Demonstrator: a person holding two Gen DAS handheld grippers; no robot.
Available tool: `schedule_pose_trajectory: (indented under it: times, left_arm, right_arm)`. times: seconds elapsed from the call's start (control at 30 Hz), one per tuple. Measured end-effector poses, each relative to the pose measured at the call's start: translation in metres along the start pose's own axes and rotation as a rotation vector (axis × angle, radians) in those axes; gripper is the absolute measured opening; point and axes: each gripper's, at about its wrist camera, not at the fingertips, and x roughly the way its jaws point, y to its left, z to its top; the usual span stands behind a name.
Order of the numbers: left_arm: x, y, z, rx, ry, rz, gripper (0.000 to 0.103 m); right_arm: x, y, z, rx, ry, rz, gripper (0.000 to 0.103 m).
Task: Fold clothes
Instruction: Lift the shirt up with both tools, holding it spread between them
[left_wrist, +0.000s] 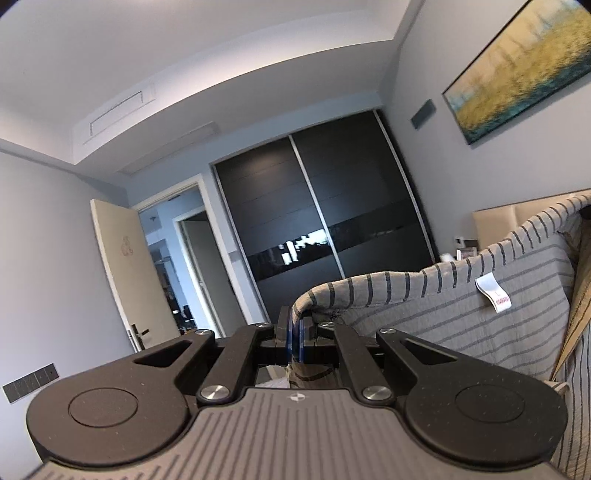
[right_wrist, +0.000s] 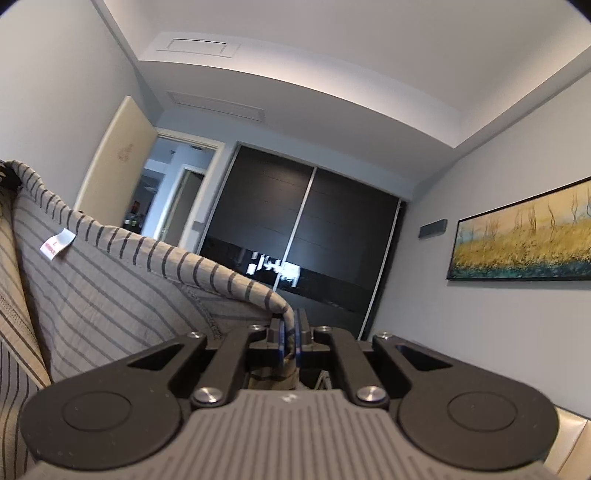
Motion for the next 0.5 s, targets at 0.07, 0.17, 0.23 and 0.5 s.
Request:
schedule_pose_trajectory:
  times: [0.07,0.17,0.23,0.5]
  left_arm:
    - [0.017,-0.002,0.011,-0.002,-0.026,0.039,0.002]
    - [0.025,-0.001,0.029,-0.003,-0.1,0.1,0.002]
    - [0.022,0.0,0.041,-0.01,-0.171,0.134,0.002]
    - [-0.008,-0.004,0.033,0.024,-0.263,0.109,0.002]
  right_arm:
    - [0.021,0.001,0.007,0.0,-0.022,-0.03,0.006]
    - [0.04,-0.001,0.025,0.0,-0.083,-0.083,0.006]
    - [0.043,-0.003,0.038,0.0,-0.135,-0.118,0.006]
    - [0.02,-0.014,0.035,-0.018,-0.199,-0.13,0.006]
